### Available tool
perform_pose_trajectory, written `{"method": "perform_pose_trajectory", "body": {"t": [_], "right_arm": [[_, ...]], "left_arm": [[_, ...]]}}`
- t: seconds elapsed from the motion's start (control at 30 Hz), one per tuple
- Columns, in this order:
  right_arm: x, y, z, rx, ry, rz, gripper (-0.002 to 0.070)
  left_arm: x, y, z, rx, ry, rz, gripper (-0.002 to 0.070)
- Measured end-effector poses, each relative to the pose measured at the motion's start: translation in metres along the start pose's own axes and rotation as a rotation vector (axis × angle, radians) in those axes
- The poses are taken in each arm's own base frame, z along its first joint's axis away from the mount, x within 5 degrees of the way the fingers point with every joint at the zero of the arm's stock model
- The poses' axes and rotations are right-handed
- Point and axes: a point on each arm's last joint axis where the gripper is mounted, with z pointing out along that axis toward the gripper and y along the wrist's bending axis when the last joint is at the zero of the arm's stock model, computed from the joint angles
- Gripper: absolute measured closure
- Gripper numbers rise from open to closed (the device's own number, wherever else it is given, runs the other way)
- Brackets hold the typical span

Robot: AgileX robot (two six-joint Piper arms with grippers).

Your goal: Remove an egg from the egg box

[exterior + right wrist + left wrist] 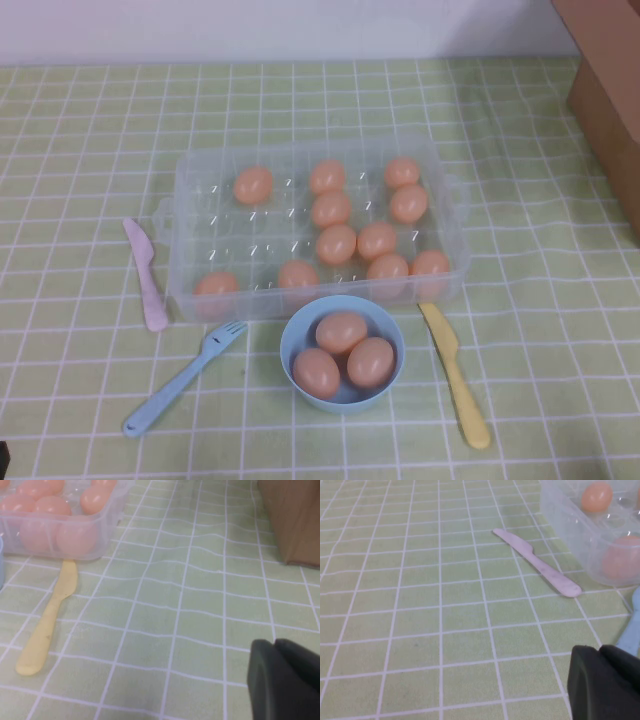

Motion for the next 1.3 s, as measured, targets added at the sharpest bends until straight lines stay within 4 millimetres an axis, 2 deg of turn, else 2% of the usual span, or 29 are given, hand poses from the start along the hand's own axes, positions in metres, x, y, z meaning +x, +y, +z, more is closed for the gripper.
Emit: {"method": "perform_pose_trajectory", "body": {"t": [0.2, 0.37, 0.47, 0.6, 0.7, 0.93, 1.1, 1.2, 1.3], "right_arm": [[0.0, 0.0, 0.0, 0.0, 0.0, 0.0, 0.0696], [0.0, 0.0, 0.0, 0.0, 0.0, 0.0, 0.0696], [0.0, 0.0, 0.0, 0.0, 0.0, 0.0, 0.0696], [0.0, 0.0, 0.0, 0.0, 0.0, 0.0, 0.0696], [0.0, 0.0, 0.0, 0.0, 0.0, 0.0, 0.0696], [0.0, 0.0, 0.0, 0.0, 0.0, 0.0, 0.0696], [0.0, 0.0, 0.0, 0.0, 0.0, 0.0, 0.0696], [0.0, 0.0, 0.0, 0.0, 0.0, 0.0, 0.0696], [0.0, 0.0, 0.0, 0.0, 0.0, 0.0, 0.0696]], "left_arm": [[0.0, 0.0, 0.0, 0.001, 0.0, -0.002, 0.068], [-0.003, -0.003, 0.0, 0.035, -0.034, -0.112, 0.068], [-0.009, -0.005, -0.001, 0.065, -0.092, -0.245, 0.068], [-0.017, -0.007, -0.002, 0.129, -0.161, -0.523, 0.068], [-0.021, -0.006, -0.003, 0.133, -0.206, -0.617, 0.068], [-0.025, -0.002, -0.004, 0.108, -0.263, -0.65, 0.068], [-0.022, -0.01, -0.004, 0.188, -0.178, -0.733, 0.068], [-0.034, -0.02, -0.011, 0.275, -0.105, -0.709, 0.068], [-0.057, -0.026, -0.018, 0.318, -0.009, -0.603, 0.0679]]}}
